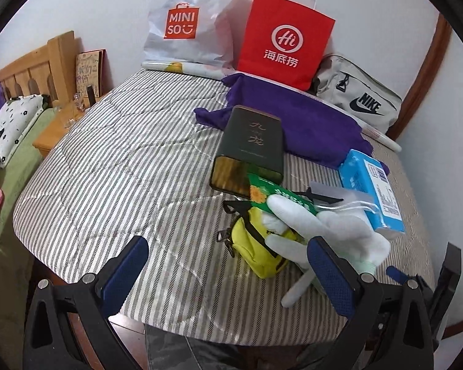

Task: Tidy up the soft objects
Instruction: 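Grasp the white tomato-print snack packet with the right tool while the left tool reaches toward the white gloves, then grasp a white glove with the left tool while the right tool lifts the packet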

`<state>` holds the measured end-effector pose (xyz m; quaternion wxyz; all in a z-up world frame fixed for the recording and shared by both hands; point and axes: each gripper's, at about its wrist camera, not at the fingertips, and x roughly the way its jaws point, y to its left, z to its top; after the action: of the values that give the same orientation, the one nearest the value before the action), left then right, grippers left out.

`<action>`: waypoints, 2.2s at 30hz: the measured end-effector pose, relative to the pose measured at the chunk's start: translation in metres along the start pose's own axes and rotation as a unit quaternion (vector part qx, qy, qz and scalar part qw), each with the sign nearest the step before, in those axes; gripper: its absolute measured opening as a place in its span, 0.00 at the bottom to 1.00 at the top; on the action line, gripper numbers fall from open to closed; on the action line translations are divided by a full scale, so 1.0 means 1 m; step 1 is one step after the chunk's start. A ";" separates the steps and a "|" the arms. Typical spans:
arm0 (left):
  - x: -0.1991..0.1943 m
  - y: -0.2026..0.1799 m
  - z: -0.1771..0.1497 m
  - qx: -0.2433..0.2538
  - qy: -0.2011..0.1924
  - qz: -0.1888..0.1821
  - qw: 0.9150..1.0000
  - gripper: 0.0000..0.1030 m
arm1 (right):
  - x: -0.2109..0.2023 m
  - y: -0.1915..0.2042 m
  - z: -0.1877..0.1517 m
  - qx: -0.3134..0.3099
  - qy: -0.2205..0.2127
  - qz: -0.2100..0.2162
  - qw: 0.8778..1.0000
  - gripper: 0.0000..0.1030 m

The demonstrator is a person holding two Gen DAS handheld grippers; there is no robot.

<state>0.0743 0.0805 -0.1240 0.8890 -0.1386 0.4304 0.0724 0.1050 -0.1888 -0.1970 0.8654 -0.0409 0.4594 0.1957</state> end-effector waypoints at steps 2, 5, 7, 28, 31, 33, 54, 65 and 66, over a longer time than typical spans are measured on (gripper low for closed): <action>0.007 0.001 0.000 0.003 0.010 -0.004 1.000 1.00 | 0.004 0.003 -0.003 -0.010 -0.007 -0.005 1.000 0.99; 0.018 0.003 0.001 -0.003 0.026 -0.012 1.000 1.00 | 0.010 0.011 -0.007 -0.038 -0.021 -0.025 0.999 0.99; 0.022 0.005 0.001 -0.007 0.029 -0.017 0.999 1.00 | 0.011 0.015 -0.009 -0.047 -0.035 -0.029 0.998 0.99; 0.040 0.018 0.005 -0.014 0.058 -0.038 0.997 1.00 | 0.008 0.032 -0.006 -0.104 -0.063 0.015 0.992 0.51; 0.037 0.018 0.007 -0.007 0.051 -0.039 0.998 1.00 | 0.006 0.031 -0.007 -0.104 -0.055 0.017 0.993 0.48; 0.037 0.019 0.007 -0.006 0.050 -0.042 0.998 1.00 | 0.004 0.031 -0.009 -0.106 -0.052 0.017 0.993 0.44; 0.021 -0.022 0.009 0.063 0.006 -0.137 0.989 0.93 | -0.015 0.006 -0.014 -0.073 -0.047 -0.004 0.996 0.33; 0.039 -0.073 -0.004 0.136 0.029 -0.154 0.978 0.65 | -0.012 -0.011 -0.013 -0.052 -0.042 -0.023 0.997 0.33; 0.044 -0.075 -0.006 0.139 0.032 -0.152 0.978 0.58 | -0.012 -0.011 -0.013 -0.054 -0.042 -0.026 0.997 0.33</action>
<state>0.1158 0.0073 -0.1479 0.8860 -0.0796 0.4383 -0.1286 0.0929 -0.2054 -0.1961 0.8851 -0.0909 0.4107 0.1991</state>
